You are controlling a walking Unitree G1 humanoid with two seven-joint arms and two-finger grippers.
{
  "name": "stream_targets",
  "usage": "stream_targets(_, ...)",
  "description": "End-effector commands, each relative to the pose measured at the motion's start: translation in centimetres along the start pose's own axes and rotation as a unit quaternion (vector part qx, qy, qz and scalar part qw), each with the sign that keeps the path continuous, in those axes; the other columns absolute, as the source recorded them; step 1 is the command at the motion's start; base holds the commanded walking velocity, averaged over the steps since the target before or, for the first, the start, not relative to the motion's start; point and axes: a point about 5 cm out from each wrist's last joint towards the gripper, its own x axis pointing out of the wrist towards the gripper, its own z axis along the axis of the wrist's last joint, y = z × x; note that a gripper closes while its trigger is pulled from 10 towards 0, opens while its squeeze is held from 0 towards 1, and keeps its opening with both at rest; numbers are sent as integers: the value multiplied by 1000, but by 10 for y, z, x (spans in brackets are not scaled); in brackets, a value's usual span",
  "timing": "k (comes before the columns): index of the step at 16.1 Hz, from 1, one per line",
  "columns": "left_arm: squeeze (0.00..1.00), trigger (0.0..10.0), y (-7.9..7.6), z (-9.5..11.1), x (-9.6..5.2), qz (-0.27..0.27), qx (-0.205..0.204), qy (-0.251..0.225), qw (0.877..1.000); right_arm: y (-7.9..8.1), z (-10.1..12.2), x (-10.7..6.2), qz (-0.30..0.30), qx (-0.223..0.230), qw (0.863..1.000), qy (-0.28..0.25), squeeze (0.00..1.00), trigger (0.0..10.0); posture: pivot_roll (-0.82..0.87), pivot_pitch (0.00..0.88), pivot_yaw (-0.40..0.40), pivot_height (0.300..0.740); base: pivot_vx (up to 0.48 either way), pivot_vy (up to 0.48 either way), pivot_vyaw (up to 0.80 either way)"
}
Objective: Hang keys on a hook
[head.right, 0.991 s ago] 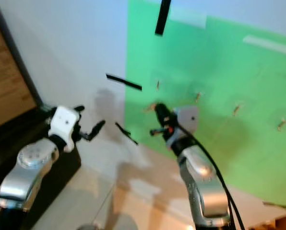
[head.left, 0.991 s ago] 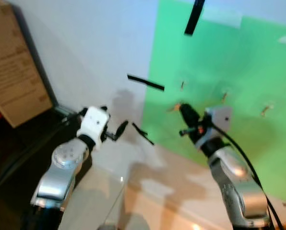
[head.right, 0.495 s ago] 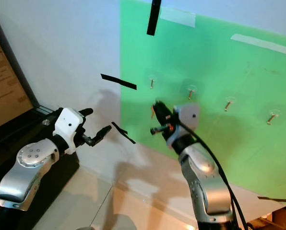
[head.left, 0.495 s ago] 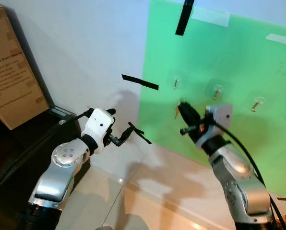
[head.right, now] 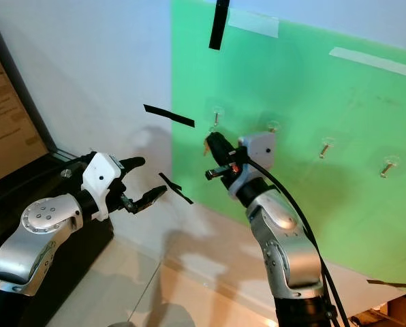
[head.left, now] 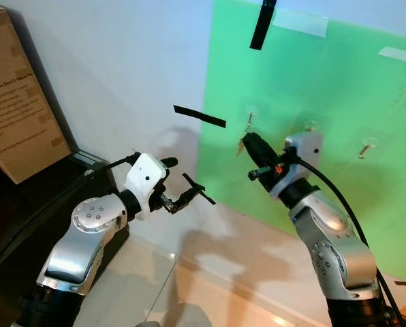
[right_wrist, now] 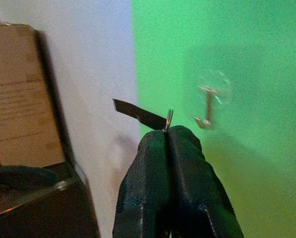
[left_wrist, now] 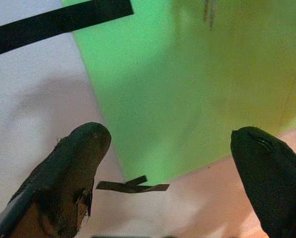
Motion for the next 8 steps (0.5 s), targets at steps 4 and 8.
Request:
stream_targets(4, 0, 10000, -4, 5, 2, -21, -3, -6, 1000, 6, 5, 3, 29, 17, 999, -12, 0, 10000, 11, 0, -52, 740, 0, 0, 0)
stream_targets(8, 0, 10000, -5, 5, 2, -24, -5, -7, 1000, 7, 5, 3, 33, 17, 999, -14, 0, 10000, 10, 0, -51, 740, 0, 0, 0)
